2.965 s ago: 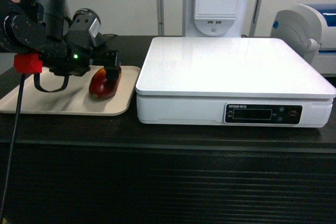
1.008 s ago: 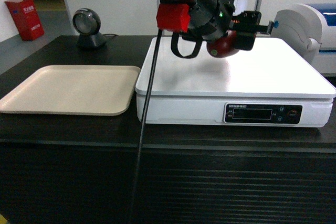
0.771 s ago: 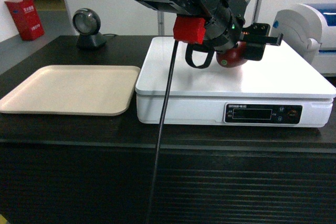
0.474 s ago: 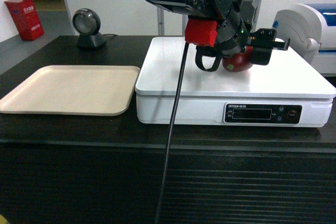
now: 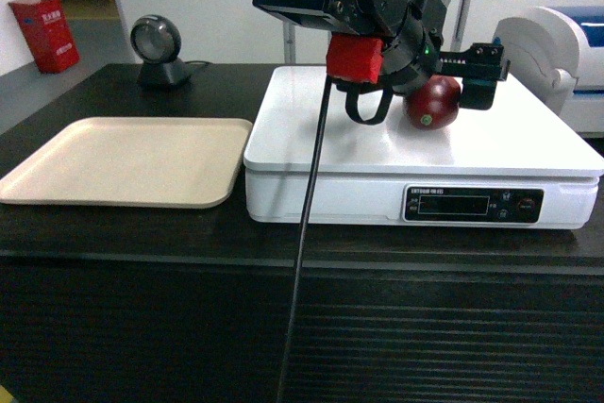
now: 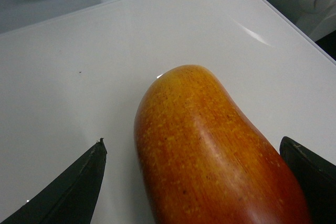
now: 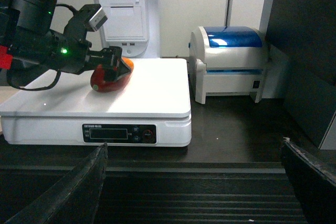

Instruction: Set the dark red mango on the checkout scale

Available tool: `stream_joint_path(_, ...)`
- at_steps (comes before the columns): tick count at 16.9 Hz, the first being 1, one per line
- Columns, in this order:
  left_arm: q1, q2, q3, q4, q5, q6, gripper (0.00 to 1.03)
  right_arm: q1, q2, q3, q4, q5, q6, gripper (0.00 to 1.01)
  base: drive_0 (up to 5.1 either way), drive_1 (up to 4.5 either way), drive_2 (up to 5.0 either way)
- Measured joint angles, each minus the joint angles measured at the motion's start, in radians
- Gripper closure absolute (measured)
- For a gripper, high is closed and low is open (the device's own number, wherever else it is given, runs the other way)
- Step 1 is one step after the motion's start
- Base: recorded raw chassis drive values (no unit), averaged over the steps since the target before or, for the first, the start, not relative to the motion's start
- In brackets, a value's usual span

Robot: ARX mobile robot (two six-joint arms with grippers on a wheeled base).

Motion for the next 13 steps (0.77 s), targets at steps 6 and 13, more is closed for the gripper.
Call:
stream_joint_path(6,0.017,-0.284,-0.227,0.259,-0.011,0.055,0.05,0.000,0.000,0.000,0.000,0.000,0.000,0.03,0.0,0.00,0.0)
stream_joint_path(13,0.170,-0.752,-0.735,0.630,-0.008,0.180,0.05,0.000,0.000,0.000,0.000,0.000,0.000,0.03,0.0,0.00,0.0)
